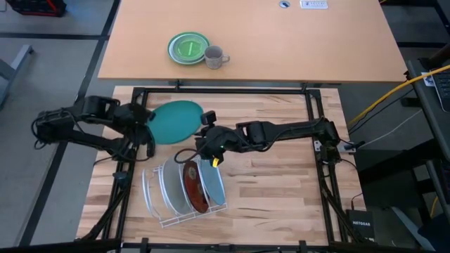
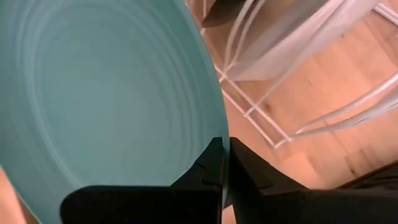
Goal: Sort dishes
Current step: Put the dark green plate into the dish rack
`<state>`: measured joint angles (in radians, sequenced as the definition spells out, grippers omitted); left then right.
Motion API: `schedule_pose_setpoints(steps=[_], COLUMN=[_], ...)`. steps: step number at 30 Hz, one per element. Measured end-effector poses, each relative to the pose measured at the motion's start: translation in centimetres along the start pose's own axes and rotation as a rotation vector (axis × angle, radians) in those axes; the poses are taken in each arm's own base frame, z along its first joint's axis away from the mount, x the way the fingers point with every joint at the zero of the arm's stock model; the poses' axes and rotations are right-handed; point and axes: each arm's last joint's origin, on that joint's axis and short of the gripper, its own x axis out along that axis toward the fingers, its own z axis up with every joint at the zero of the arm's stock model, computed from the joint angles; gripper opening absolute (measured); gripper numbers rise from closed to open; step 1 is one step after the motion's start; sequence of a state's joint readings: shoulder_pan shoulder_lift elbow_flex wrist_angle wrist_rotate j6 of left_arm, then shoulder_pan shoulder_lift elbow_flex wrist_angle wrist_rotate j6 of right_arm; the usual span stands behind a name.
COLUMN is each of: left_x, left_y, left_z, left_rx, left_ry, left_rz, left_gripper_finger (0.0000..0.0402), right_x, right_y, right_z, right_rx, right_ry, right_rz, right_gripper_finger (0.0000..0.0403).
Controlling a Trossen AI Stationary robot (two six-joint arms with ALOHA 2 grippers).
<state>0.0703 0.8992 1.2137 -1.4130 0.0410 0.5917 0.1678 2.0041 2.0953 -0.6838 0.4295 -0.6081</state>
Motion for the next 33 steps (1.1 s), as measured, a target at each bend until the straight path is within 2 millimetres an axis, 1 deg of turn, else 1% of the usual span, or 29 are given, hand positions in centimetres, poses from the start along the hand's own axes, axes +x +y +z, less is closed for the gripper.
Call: schedule_pose_setpoints(steps=[3, 6, 11, 15, 17, 19, 21, 24, 33], left_x=[0.3, 0.6, 1.3, 1.7, 1.8, 1.9, 1.8, 1.9, 1.9], left_y=[-0.2, -0.3, -0.3, -0.4, -0.5, -0.5, -0.6, -0.6, -0.6], left_z=[0.4, 0.8, 1.5, 2.0, 2.1, 2.3, 2.3, 2.3, 2.3], left_rx=[0.013, 0.037, 0.068, 0.087, 0.096, 0.104, 0.109, 0.109, 0.114], left_ry=[0.005, 0.013, 0.033, 0.044, 0.042, 0.037, 0.035, 0.038, 0.038], left_rz=[-0.018, -0.037, -0.066, -0.083, -0.086, -0.087, -0.089, -0.091, -0.090], left_gripper_finger=[0.0000, 0.0000, 0.0000, 0.0000, 0.0000, 0.0000, 0.0000, 0.0000, 0.0000], right_x=[0.1, 0.2, 0.5, 0.7, 1.0, 1.4, 2.2, 3.0, 3.0], right_y=[-0.2, -0.3, -0.5, -0.8, -0.9, -0.9, -0.7, -0.3, -0.1], right_z=[-0.1, -0.2, -0.3, -0.6, -0.9, -1.3, -1.7, -2.1, -2.0], right_rx=[-0.014, -0.040, -0.034, 0.020, 0.056, 0.092, 0.124, 0.124, 0.131], right_ry=[-0.011, -0.048, -0.092, -0.090, -0.098, -0.095, -0.084, -0.060, -0.089], right_rz=[0.015, 0.067, 0.131, 0.140, 0.174, 0.227, 0.264, 0.298, 0.352], right_gripper_finger=[0.0074, 0.0074, 0.0074, 0.0074, 0.0074, 0.0074, 0.0074, 0.0074, 0.0074])
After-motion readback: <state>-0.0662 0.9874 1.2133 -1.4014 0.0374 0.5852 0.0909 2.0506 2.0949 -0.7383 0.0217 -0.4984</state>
